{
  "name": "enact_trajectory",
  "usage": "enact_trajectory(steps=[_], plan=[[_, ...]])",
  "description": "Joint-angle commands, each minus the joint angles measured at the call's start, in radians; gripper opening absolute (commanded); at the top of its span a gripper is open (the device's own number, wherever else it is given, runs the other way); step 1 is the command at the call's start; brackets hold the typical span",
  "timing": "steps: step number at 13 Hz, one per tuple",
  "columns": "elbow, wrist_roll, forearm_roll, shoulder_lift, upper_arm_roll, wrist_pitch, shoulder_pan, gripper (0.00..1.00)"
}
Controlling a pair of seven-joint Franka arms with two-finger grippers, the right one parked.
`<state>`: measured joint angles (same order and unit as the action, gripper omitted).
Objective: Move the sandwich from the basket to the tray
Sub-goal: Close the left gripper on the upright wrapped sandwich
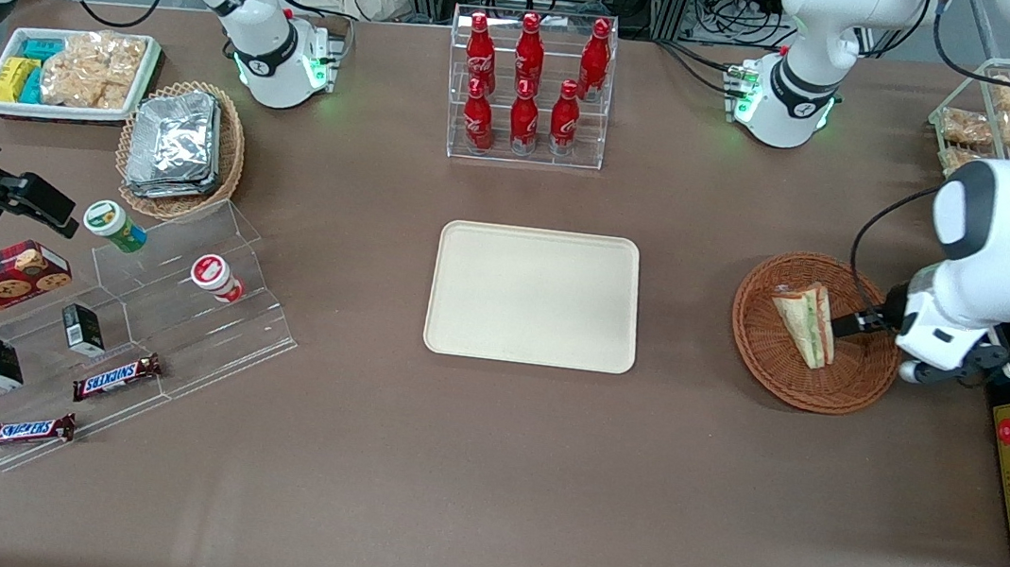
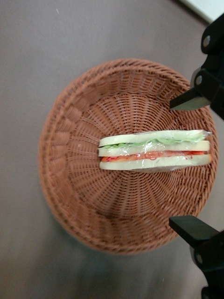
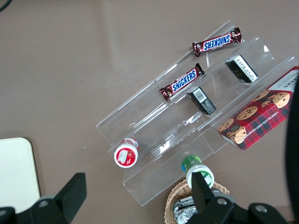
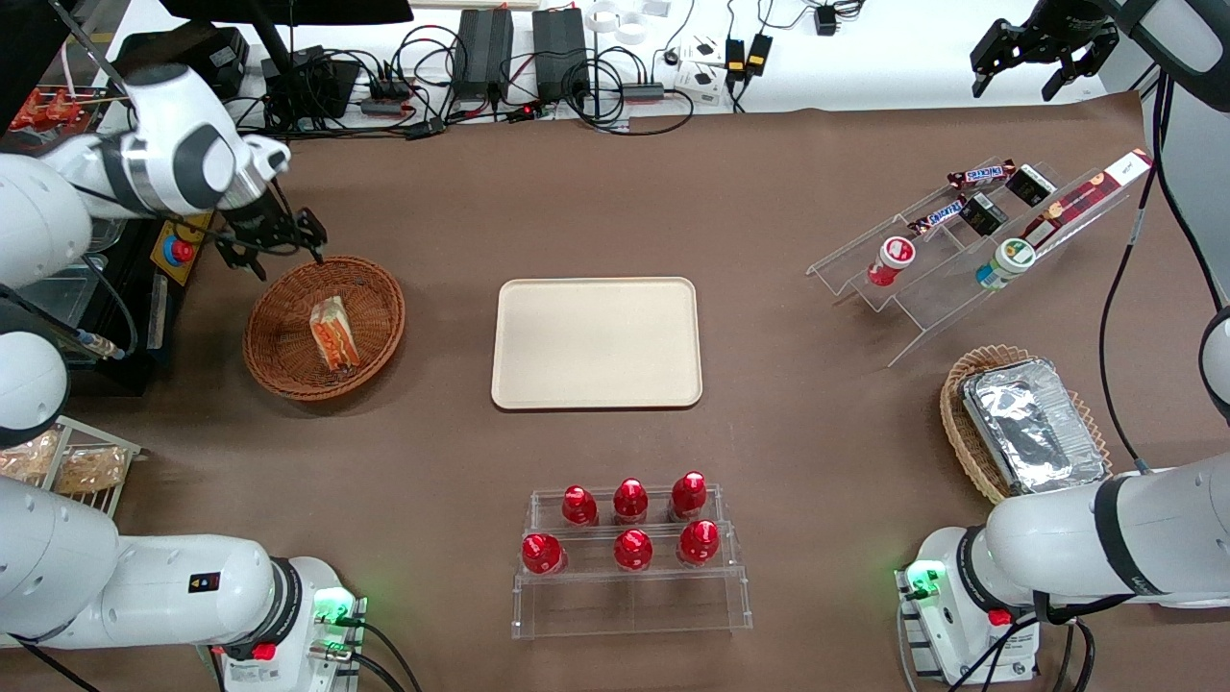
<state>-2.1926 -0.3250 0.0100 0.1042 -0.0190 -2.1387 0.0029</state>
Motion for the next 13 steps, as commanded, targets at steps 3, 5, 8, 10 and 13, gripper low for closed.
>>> enact_trajectory(steps=[3, 5, 8, 10, 13], plan=[[-0.041, -0.055, 0.002, 0.041, 0.004, -0.036, -0.044, 1.00], [-0.082, -0.055, 0.002, 0.057, 0.004, -0.104, -0.044, 0.99], [-0.127, -0.054, 0.001, 0.089, 0.004, -0.180, -0.046, 0.98], [-0.136, -0.054, 0.001, 0.104, 0.004, -0.199, -0.046, 0.98], [-0.136, -0.051, 0.001, 0.106, 0.004, -0.198, -0.044, 0.97]])
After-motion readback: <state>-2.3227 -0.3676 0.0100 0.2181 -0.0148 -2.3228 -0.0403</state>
